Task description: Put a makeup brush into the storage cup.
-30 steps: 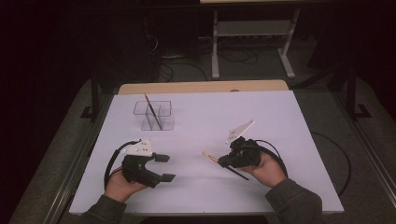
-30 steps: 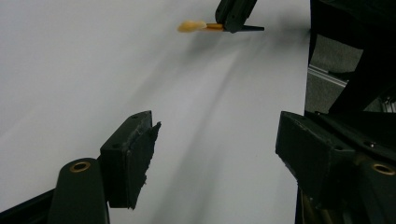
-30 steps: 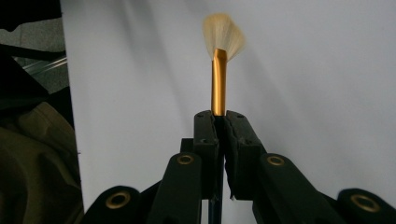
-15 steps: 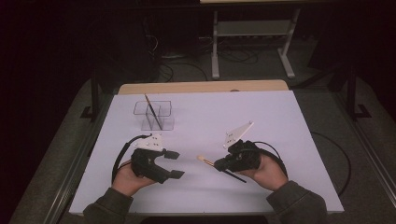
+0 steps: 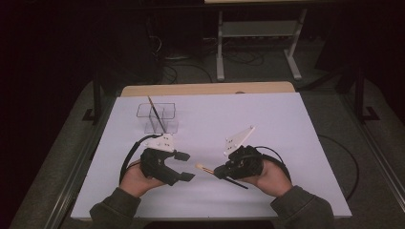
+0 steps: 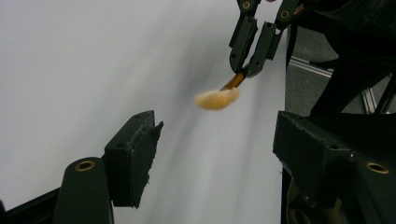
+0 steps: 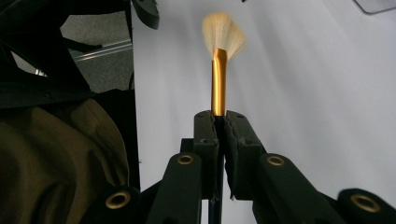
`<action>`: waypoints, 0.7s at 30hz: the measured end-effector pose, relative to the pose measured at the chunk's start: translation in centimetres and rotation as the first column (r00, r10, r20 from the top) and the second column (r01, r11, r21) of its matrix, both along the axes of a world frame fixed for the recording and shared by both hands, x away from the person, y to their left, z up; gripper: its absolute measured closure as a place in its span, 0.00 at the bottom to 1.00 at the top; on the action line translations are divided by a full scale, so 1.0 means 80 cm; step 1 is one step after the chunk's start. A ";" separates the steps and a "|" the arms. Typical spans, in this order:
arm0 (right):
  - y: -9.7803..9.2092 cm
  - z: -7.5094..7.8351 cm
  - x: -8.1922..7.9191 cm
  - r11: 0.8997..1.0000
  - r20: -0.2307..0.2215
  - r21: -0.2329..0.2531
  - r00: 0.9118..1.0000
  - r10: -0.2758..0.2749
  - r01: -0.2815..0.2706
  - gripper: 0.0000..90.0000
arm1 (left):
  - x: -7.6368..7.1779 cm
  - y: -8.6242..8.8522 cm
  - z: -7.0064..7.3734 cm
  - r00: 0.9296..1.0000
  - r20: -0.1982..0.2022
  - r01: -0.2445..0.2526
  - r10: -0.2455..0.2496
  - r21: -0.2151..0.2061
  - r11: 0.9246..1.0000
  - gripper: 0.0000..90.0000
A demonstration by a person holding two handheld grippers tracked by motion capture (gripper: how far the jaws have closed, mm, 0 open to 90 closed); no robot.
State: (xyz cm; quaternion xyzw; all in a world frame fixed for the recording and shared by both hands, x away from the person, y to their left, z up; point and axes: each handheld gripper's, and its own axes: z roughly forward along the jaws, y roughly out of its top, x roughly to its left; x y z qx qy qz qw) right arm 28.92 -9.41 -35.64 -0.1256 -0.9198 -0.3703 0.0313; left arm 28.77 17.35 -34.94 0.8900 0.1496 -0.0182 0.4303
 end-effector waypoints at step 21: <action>0.017 -0.006 -0.004 0.998 0.006 -0.008 0.998 0.061 -0.060 0.92 | -0.001 -0.017 -0.002 0.998 0.005 0.060 -0.060 0.011 0.998 0.43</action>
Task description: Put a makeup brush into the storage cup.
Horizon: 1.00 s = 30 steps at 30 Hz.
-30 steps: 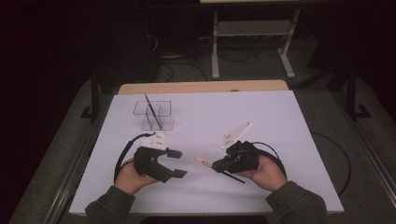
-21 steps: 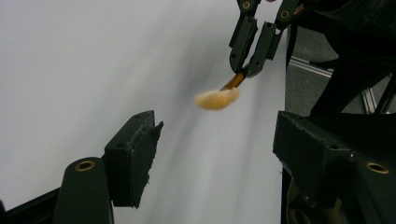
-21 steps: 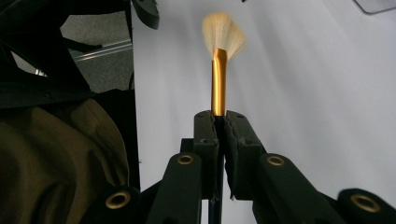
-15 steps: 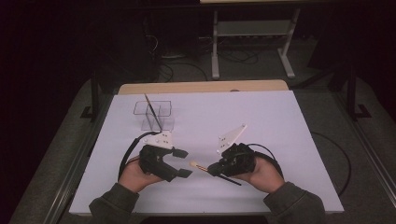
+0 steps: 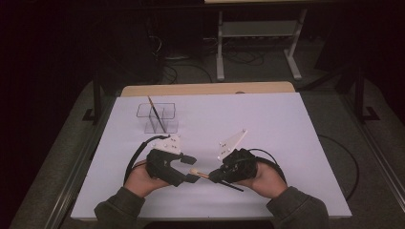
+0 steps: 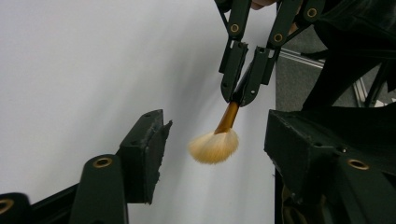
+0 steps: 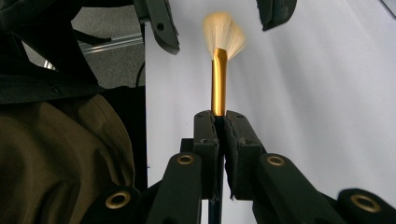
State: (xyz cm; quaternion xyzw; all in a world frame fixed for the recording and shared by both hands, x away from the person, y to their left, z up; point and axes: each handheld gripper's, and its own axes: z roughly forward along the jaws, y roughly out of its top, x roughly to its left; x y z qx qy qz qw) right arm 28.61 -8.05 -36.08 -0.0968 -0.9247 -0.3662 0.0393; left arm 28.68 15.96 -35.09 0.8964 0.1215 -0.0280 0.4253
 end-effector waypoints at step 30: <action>0.009 -0.003 -0.003 0.999 0.006 0.008 0.999 0.041 -0.041 0.92 | 0.001 -0.011 -0.013 0.996 -0.049 0.072 -0.071 0.028 0.997 0.65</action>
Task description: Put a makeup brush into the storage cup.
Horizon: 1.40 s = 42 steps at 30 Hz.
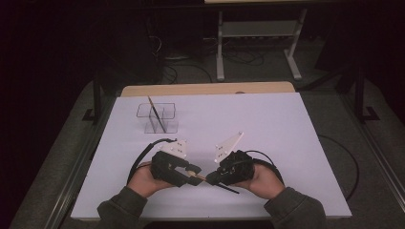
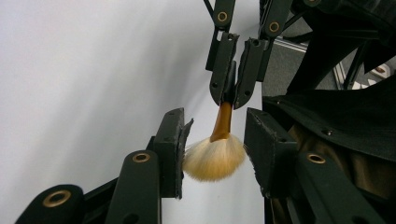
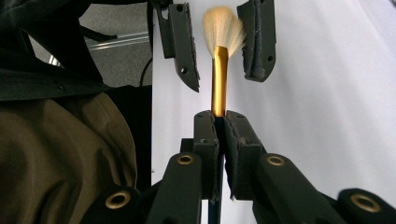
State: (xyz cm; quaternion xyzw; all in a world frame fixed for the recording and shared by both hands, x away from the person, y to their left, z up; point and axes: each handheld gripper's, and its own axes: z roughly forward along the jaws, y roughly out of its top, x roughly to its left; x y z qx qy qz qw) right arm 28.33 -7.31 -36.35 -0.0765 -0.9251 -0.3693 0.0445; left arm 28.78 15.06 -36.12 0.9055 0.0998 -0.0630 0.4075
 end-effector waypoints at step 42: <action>0.021 0.003 -0.005 0.993 0.053 -0.111 0.998 0.036 -0.030 0.83 | -0.004 0.003 0.017 0.999 0.002 0.048 -0.048 0.013 0.999 0.93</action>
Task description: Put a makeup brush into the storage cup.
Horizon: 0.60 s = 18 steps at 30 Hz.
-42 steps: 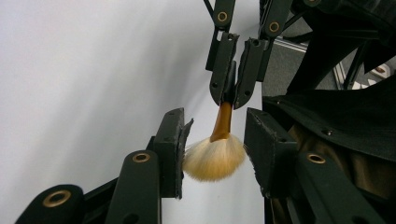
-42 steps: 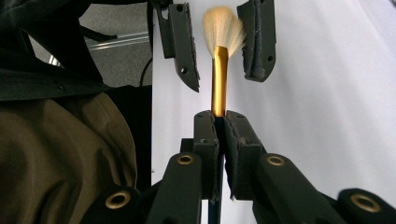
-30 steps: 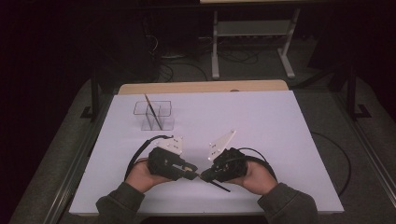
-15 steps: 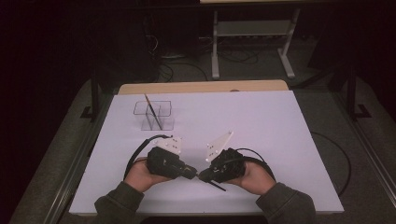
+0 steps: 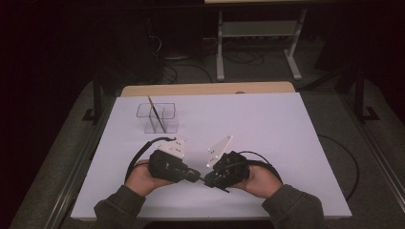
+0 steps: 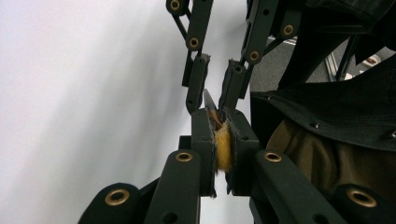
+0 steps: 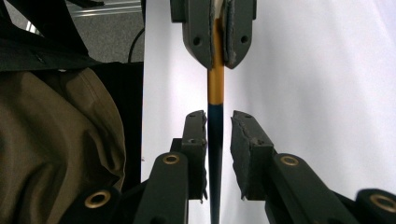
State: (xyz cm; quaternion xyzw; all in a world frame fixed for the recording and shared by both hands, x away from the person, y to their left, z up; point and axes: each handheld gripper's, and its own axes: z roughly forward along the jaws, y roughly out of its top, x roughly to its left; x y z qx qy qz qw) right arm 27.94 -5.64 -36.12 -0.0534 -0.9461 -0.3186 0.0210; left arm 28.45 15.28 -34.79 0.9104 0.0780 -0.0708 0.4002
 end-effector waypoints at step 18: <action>-0.007 -0.011 -0.001 0.996 -0.005 0.090 1.000 -0.012 0.012 0.92 | -0.001 0.006 0.004 0.999 -0.001 -0.043 0.043 -0.006 0.999 0.74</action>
